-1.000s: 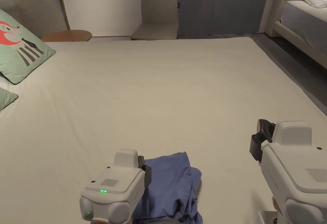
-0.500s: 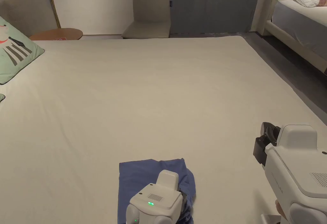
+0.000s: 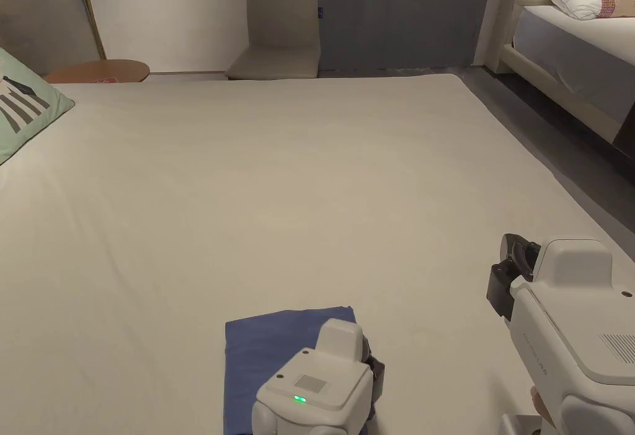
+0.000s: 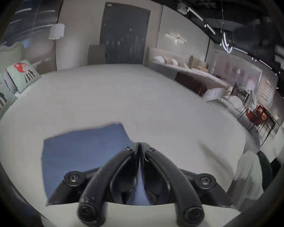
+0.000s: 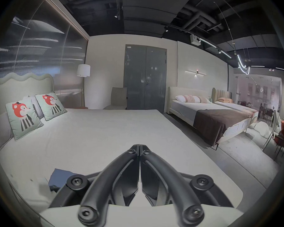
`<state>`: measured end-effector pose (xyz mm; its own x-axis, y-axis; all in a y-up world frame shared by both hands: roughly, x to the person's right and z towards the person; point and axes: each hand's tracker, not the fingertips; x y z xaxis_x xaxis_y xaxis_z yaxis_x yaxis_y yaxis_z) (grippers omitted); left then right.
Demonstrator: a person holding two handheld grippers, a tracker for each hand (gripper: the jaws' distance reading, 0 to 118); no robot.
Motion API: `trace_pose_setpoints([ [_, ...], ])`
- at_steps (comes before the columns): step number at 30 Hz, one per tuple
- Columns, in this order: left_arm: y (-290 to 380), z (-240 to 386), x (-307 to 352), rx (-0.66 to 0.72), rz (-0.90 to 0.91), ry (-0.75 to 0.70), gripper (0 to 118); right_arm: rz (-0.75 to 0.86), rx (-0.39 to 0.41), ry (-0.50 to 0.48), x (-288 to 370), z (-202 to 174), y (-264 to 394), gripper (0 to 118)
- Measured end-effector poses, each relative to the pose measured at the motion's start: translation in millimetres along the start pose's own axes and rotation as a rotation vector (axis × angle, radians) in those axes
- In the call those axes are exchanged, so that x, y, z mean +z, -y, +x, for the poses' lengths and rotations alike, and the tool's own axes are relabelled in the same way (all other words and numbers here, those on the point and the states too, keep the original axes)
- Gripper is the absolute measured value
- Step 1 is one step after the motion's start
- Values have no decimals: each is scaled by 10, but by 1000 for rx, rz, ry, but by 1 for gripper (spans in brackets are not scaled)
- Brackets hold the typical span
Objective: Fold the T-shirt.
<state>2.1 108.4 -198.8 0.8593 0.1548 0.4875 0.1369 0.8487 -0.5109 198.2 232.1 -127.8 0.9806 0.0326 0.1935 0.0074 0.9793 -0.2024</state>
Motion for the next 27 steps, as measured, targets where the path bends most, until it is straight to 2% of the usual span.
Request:
trace_pose_setpoints([
  [6,-676,-313,598,-30,199,-77,0,62,-12,-35,127,-151,-164,1],
  [11,-1068,-631,1001,-87,336,-210,0,117,-11,-51,206,-322,-326,1],
  [16,-1226,-983,1256,-127,423,-319,0,157,-14,-69,226,-474,-415,1],
  [27,-1116,-1518,1631,-50,457,-451,0,164,11,-111,184,-722,-411,1],
])
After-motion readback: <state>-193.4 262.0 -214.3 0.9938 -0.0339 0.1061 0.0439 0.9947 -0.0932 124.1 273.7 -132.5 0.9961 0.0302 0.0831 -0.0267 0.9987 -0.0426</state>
